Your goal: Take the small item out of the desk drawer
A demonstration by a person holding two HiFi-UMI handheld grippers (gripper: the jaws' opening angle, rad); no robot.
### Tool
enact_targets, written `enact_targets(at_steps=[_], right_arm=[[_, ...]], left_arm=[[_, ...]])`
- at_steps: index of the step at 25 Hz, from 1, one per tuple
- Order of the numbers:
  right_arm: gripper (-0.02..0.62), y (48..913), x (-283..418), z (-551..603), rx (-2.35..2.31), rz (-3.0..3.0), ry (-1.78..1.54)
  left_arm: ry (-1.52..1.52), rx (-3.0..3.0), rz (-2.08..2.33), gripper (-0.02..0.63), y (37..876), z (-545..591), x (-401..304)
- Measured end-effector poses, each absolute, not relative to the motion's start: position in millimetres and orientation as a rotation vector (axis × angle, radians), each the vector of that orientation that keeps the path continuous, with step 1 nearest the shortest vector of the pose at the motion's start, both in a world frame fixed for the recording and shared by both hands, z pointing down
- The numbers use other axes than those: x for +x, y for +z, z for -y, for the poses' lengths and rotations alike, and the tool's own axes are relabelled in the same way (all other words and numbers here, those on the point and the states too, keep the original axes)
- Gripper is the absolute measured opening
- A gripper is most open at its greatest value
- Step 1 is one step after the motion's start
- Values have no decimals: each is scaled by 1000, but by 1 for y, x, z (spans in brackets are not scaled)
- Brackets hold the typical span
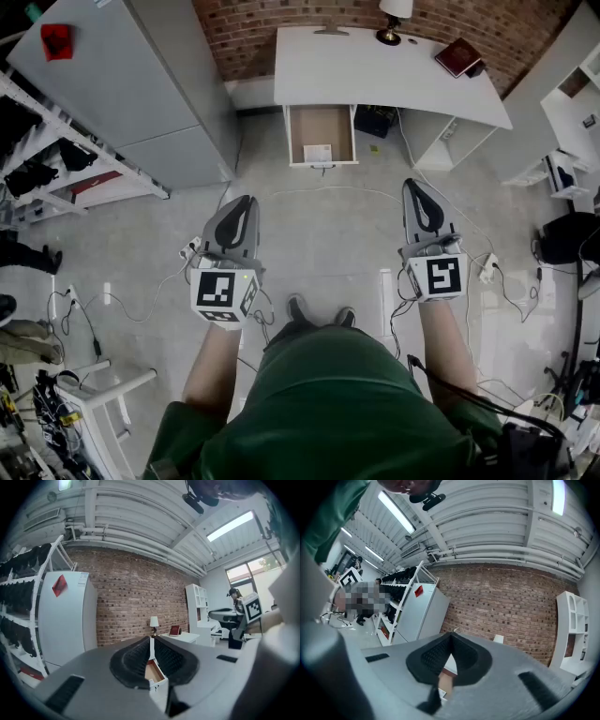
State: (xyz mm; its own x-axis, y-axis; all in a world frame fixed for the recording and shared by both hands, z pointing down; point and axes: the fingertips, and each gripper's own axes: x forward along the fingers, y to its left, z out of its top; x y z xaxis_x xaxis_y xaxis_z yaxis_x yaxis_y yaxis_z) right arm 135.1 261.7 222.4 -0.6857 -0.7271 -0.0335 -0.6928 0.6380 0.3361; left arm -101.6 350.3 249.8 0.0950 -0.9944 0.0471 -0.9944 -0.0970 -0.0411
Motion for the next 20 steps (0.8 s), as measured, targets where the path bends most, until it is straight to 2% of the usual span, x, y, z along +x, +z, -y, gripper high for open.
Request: enact_targets(at_steps=[11,20], right_arm=[[3,231,81,-257,1245,2626,-538],[3,236,44,-258,1177,2524,-654]], left_arm=[[64,2384,2020,26,260,-335,-147],[43,2442,1934,27,267,-320,-151]])
